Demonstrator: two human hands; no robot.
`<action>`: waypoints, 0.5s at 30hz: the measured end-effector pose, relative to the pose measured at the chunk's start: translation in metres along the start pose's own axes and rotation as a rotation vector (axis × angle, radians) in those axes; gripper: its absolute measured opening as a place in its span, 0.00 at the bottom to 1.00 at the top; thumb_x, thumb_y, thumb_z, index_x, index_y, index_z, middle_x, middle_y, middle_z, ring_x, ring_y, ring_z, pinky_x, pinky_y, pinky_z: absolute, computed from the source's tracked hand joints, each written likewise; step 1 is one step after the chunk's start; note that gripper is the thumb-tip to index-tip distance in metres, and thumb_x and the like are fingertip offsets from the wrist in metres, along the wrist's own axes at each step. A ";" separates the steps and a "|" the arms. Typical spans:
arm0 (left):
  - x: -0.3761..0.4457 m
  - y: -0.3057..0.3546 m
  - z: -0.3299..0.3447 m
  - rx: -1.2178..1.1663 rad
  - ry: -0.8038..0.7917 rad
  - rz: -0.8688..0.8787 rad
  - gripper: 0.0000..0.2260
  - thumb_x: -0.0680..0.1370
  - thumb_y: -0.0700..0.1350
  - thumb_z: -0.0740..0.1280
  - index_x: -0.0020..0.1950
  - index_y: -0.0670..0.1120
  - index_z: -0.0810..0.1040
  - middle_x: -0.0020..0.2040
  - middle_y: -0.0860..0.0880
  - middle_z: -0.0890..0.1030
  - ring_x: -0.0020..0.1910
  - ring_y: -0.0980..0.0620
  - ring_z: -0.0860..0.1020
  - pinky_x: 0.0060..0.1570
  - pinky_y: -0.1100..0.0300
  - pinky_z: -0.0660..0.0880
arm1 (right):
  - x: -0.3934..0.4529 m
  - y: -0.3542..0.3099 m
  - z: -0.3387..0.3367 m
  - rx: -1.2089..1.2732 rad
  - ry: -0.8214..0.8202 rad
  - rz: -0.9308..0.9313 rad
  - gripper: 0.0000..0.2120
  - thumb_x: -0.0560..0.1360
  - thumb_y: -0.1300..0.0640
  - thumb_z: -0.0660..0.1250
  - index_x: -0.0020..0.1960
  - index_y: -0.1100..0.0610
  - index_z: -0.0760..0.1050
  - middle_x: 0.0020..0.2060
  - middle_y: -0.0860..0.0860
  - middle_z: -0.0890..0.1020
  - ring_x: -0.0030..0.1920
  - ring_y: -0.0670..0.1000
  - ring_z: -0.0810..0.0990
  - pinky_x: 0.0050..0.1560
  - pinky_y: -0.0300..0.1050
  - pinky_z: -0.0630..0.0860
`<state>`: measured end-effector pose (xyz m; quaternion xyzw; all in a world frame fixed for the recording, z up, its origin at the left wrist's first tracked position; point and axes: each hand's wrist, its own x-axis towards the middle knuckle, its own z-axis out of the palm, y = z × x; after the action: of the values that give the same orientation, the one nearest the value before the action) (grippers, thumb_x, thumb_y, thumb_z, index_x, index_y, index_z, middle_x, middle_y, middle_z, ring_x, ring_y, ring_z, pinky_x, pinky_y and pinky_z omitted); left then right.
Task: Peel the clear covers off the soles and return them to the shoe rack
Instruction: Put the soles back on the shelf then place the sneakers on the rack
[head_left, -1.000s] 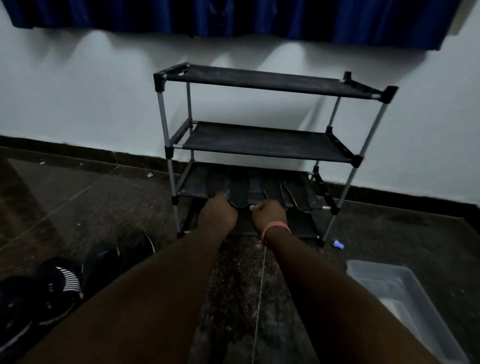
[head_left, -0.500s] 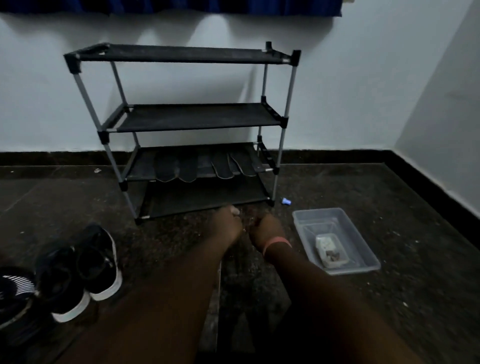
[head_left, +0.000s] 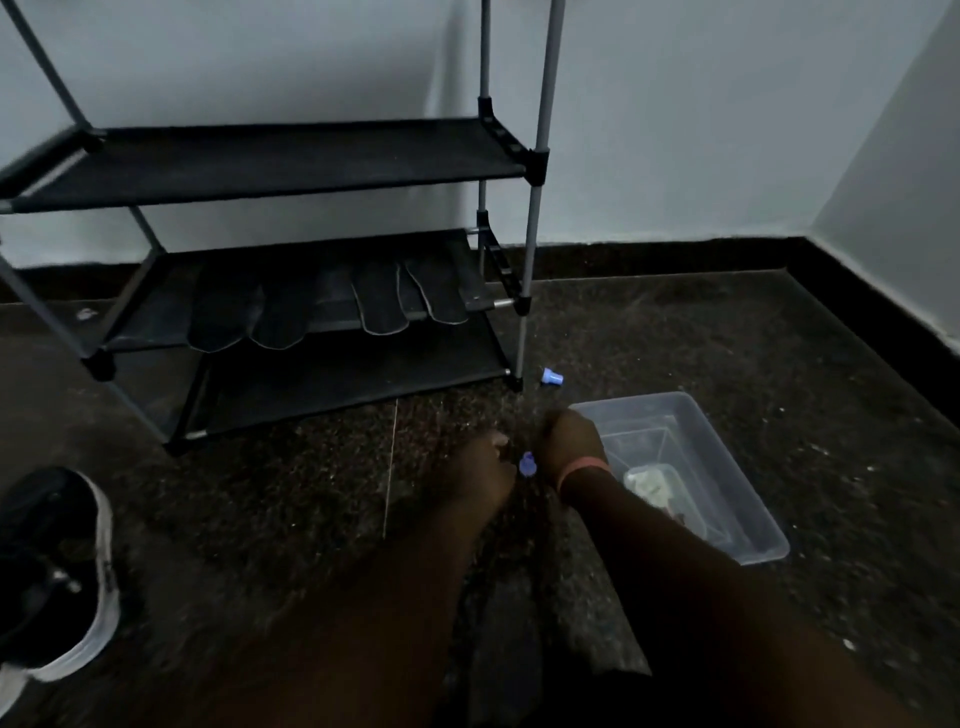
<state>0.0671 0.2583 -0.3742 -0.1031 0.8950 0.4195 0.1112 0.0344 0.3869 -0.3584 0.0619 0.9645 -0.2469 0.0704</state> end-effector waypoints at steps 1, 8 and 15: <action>0.008 0.002 0.009 -0.018 0.000 0.016 0.20 0.75 0.44 0.74 0.68 0.45 0.79 0.62 0.44 0.82 0.62 0.45 0.80 0.64 0.54 0.74 | 0.013 0.001 -0.001 0.029 0.035 0.000 0.11 0.74 0.59 0.68 0.55 0.62 0.80 0.52 0.60 0.83 0.55 0.60 0.82 0.53 0.46 0.76; 0.055 -0.011 0.052 -0.018 0.054 0.062 0.26 0.67 0.51 0.74 0.65 0.54 0.78 0.57 0.45 0.84 0.55 0.44 0.82 0.58 0.50 0.79 | 0.093 0.003 0.004 0.088 0.169 0.021 0.11 0.77 0.55 0.64 0.54 0.59 0.80 0.52 0.60 0.83 0.54 0.61 0.81 0.55 0.47 0.76; 0.065 -0.011 0.059 0.087 0.019 0.171 0.09 0.76 0.40 0.73 0.55 0.48 0.87 0.54 0.47 0.86 0.52 0.49 0.82 0.57 0.58 0.77 | 0.138 0.010 0.007 -0.238 0.017 -0.067 0.18 0.76 0.56 0.66 0.66 0.52 0.74 0.63 0.58 0.78 0.61 0.60 0.78 0.62 0.51 0.73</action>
<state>0.0146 0.2909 -0.4374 -0.0253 0.9189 0.3874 0.0709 -0.0989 0.4042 -0.3919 0.0230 0.9891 -0.1322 0.0606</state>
